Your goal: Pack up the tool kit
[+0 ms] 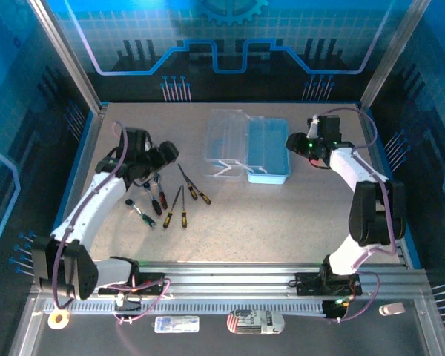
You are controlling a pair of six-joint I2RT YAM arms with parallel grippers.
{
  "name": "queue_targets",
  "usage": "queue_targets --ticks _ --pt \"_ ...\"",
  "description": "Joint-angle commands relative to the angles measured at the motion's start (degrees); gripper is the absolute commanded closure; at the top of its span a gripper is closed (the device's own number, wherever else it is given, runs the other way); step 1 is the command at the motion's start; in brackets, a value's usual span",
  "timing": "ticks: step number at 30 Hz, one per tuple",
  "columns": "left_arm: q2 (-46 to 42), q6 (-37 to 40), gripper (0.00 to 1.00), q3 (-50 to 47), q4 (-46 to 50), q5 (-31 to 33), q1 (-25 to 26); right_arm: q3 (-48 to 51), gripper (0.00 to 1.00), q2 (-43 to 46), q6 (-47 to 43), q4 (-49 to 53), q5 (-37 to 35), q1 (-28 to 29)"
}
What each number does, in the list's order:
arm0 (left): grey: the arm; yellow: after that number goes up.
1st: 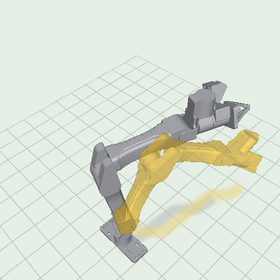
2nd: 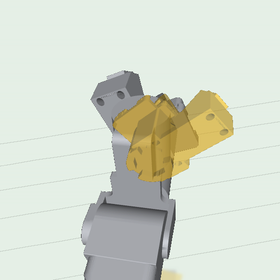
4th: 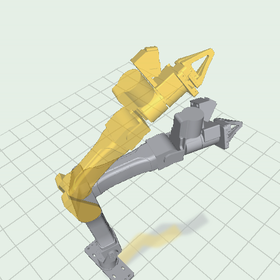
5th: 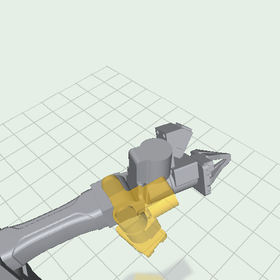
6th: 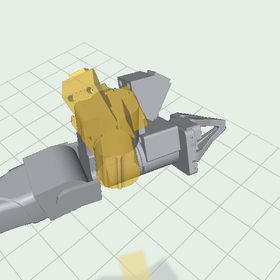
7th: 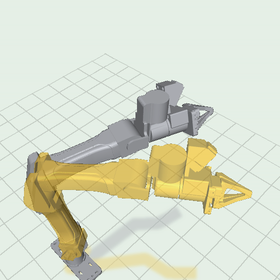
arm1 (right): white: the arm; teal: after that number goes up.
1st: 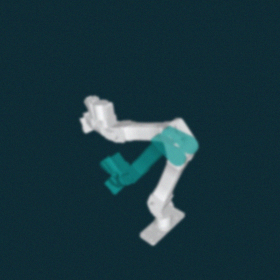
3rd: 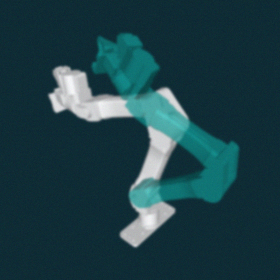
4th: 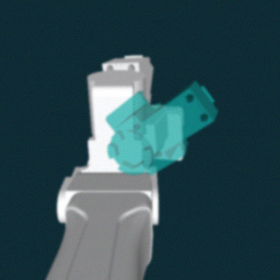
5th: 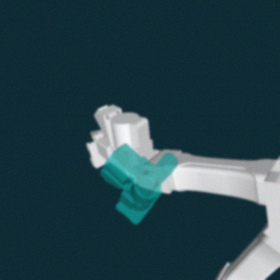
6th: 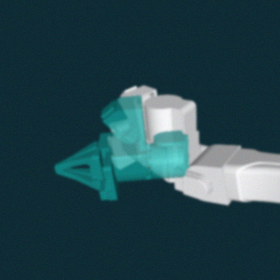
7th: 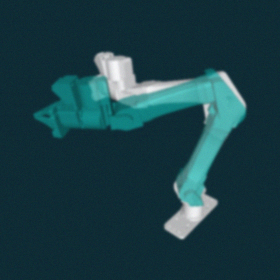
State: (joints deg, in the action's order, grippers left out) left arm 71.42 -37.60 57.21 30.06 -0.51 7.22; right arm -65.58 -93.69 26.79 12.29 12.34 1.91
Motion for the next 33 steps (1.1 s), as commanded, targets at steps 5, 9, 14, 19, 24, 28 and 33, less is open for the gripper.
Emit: queue_targets --ticks 5,9,14,19,24,28,33 --pt "-9.9 -6.8 0.02 -14.2 5.2 9.7 -1.8 4.9 0.70 13.4 -13.3 3.2 -23.2 17.1" --pt "-12.6 -10.1 0.09 -18.6 5.8 12.2 -3.1 8.1 0.79 16.4 -14.4 2.3 -18.8 20.9" --pt "-11.6 -9.7 0.23 -20.0 4.5 13.6 -5.3 9.5 0.85 16.1 -14.9 2.6 -22.4 25.6" --pt "-8.1 -9.7 0.34 -19.9 5.3 17.4 -7.6 12.1 0.85 16.3 -12.0 -0.4 -17.3 26.0" --pt "-3.1 -7.9 0.44 -21.2 0.9 13.1 -13.5 13.9 0.84 15.4 -10.4 -2.7 -14.2 26.2" --pt "2.3 -6.4 0.50 -19.5 -1.8 9.0 -14.5 14.9 0.84 15.6 -9.9 -4.2 -13.1 26.3" --pt "7.9 -6.5 0.50 -18.3 -2.7 8.3 -14.5 14.9 0.84 15.7 -9.7 -4.6 -12.7 26.3"
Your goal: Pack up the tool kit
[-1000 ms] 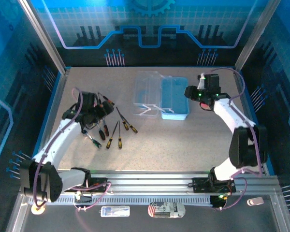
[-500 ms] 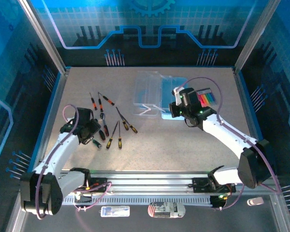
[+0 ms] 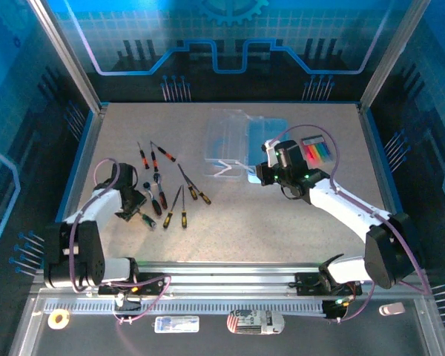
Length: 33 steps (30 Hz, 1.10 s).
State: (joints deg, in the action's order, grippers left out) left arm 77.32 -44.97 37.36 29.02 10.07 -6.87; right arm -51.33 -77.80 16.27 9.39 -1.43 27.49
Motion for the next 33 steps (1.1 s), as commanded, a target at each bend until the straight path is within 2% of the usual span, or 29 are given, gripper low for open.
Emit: queue_targets --ticks 1,5,13,24,28,33 --pt "2.9 0.8 0.50 1.6 -2.1 -2.5 -0.4 0.6 0.84 -0.2 0.9 -1.7 1.0 0.7" --pt "5.4 -0.3 0.54 2.3 -2.4 -2.3 -0.4 0.6 0.84 -0.3 0.9 -1.8 1.2 0.7" --pt "6.6 0.6 0.72 2.4 -4.0 -2.9 -0.4 2.0 0.83 -0.2 0.9 -1.6 0.9 0.7" --pt "0.9 3.7 0.86 0.5 -4.6 -3.8 -0.3 2.9 0.78 0.9 0.9 -2.8 2.1 0.7" --pt "-3.0 5.3 0.87 0.4 -3.5 -3.6 -0.3 3.7 0.69 0.9 0.8 -4.1 2.9 0.7" --pt "-6.8 6.1 0.90 0.9 -1.6 -3.6 -0.3 5.8 0.46 2.0 0.7 -7.1 3.6 0.4"
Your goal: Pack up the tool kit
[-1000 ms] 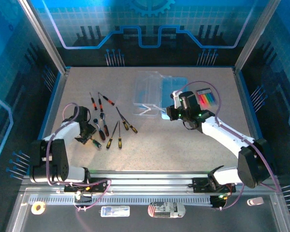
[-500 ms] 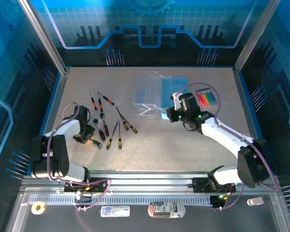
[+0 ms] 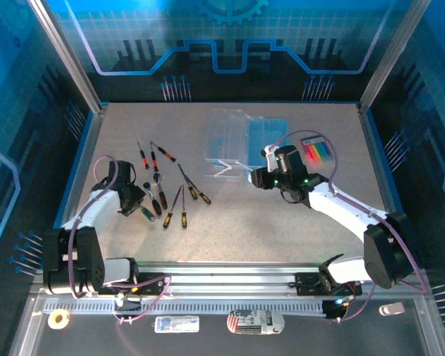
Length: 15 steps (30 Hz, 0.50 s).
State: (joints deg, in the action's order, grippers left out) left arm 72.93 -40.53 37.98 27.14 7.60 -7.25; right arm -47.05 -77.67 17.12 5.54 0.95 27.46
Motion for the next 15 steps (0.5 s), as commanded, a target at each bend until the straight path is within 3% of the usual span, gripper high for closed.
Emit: queue_targets --ticks 1,10,15 --pt "-3.0 1.8 0.90 0.4 0.6 -1.1 0.1 2.0 0.43 2.0 0.0 -4.0 2.0 0.2" --pt "-7.6 2.3 0.92 4.1 3.4 -2.2 3.2 1.5 0.39 1.0 0.3 -5.4 10.0 -0.6" --pt "-7.5 2.1 0.91 6.7 3.5 -4.3 6.1 -1.3 0.40 1.9 -4.3 -2.8 7.5 4.8"
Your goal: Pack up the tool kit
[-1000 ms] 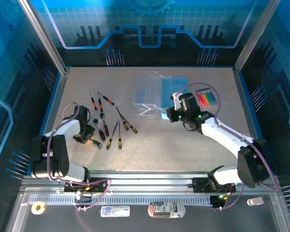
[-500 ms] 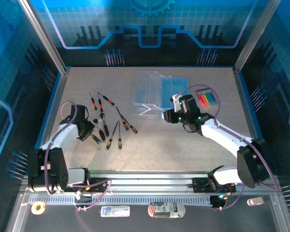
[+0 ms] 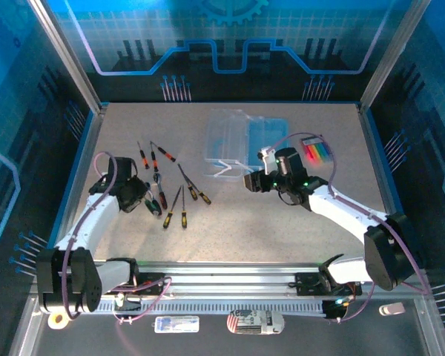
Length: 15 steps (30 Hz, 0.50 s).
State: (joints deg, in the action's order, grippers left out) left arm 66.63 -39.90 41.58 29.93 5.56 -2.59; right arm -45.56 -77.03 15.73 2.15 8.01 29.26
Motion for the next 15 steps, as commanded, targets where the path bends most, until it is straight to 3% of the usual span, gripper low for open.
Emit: queue_targets --ticks 1,8,15 --pt "-1.2 1.4 0.91 3.5 0.7 -2.7 2.2 -3.4 0.39 1.3 -3.0 0.7 1.1 3.6" --pt "-0.9 -0.8 0.91 7.5 0.0 -3.9 8.8 -10.9 0.38 -0.8 -2.6 4.7 4.6 9.4" --pt "0.9 -4.2 0.92 10.7 -2.9 -3.9 16.8 -15.1 0.37 -7.3 4.5 0.8 9.5 15.2"
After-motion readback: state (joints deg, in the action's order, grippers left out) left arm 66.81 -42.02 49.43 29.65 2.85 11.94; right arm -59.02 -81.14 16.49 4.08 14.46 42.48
